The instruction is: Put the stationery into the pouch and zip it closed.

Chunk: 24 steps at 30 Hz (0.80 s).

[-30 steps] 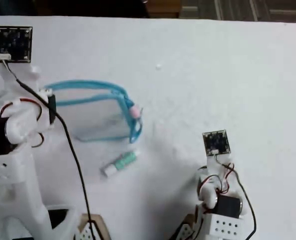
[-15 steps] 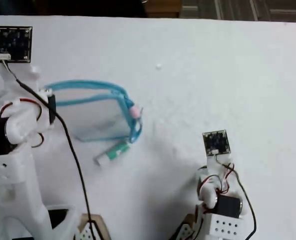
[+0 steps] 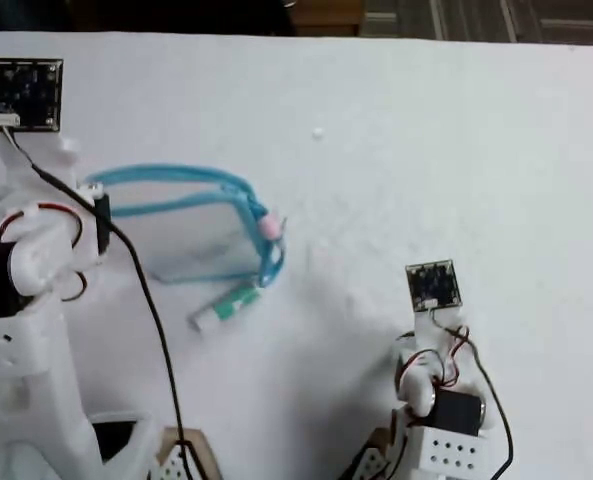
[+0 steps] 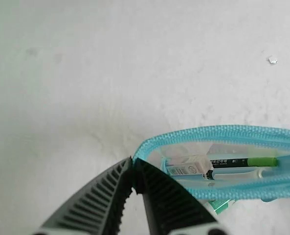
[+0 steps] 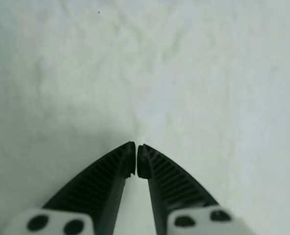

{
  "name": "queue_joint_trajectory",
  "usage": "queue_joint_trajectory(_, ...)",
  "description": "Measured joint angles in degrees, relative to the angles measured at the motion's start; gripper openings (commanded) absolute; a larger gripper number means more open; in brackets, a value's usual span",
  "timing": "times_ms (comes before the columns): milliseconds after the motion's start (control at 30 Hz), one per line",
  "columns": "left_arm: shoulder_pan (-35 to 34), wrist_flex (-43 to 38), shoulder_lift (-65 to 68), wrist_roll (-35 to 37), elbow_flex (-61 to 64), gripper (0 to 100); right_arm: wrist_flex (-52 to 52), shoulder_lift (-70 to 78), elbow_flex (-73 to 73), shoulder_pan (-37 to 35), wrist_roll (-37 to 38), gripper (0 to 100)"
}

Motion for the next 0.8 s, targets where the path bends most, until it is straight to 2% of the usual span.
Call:
queue_joint_trajectory(233, 0.0, -0.09, -0.09, 0.0, 0.53, 2, 0.0, 0.0, 0.0, -0.53, -0.09, 2.0)
queue_joint_trajectory(500, 0.0, -0.09, -0.09, 0.0, 0.53, 2, -1.76, 0.0, -3.52, -15.82, -0.62, 2.1)
queue_joint_trajectory(667, 0.0, -0.09, -0.09, 0.0, 0.53, 2, -6.07, 2.81, -13.45, -26.55, -12.04, 2.8)
queue_joint_trajectory(800, 0.0, -0.09, -0.09, 0.0, 0.53, 2, -10.64, 14.86, -18.55, -34.99, -20.4, 15.2)
